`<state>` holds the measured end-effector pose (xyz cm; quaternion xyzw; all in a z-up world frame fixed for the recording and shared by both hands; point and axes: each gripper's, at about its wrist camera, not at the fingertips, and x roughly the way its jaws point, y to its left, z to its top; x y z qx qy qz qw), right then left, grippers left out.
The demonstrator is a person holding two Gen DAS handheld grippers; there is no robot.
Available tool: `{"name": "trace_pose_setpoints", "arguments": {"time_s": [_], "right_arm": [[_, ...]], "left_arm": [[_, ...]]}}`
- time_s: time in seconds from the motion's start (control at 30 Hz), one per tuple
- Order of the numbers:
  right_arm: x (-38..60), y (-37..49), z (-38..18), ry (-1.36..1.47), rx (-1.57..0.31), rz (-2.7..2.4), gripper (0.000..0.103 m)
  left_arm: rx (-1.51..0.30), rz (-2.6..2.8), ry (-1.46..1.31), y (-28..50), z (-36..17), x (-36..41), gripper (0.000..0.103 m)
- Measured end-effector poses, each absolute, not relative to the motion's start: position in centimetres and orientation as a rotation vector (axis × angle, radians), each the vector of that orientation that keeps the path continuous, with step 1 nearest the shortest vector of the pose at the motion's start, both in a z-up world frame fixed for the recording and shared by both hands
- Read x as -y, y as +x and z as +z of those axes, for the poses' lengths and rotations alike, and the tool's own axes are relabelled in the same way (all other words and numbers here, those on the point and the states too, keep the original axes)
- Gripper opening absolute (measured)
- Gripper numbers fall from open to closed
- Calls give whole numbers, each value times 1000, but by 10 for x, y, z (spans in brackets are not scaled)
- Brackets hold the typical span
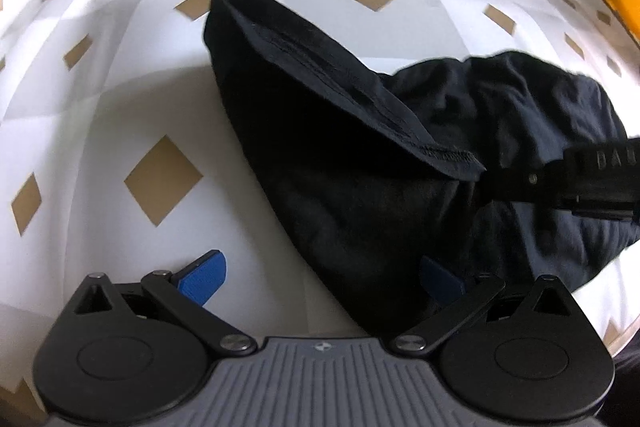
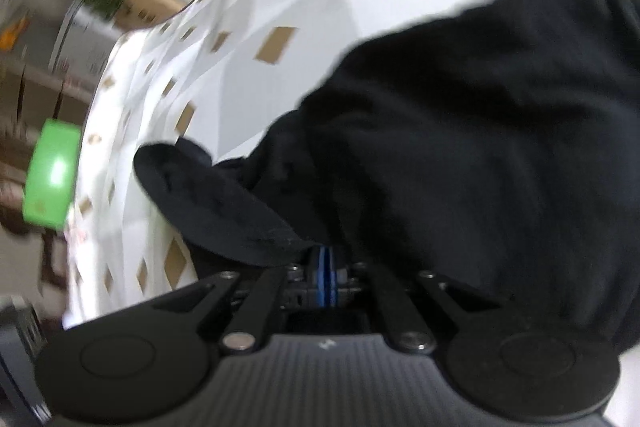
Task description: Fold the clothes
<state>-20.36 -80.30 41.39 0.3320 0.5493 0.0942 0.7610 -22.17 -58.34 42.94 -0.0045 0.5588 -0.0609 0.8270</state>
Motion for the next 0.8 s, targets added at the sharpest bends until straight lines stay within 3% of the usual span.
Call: {"name": "trace_pose_setpoints", "arguments": {"time_s": [0.2,0.53,0.8], "right_arm": [[794,-202,420,620,-1177,202,2],[797,-202,417,677,-1178,182,2],[754,-202,449,181,-1098,321,12]], "left_arm": [[-1173,-133,9,-219,425,577,102],[-1053,-163,-10,-219,441,580,99],[-1090,-266,71,-228,426,595,99]]}}
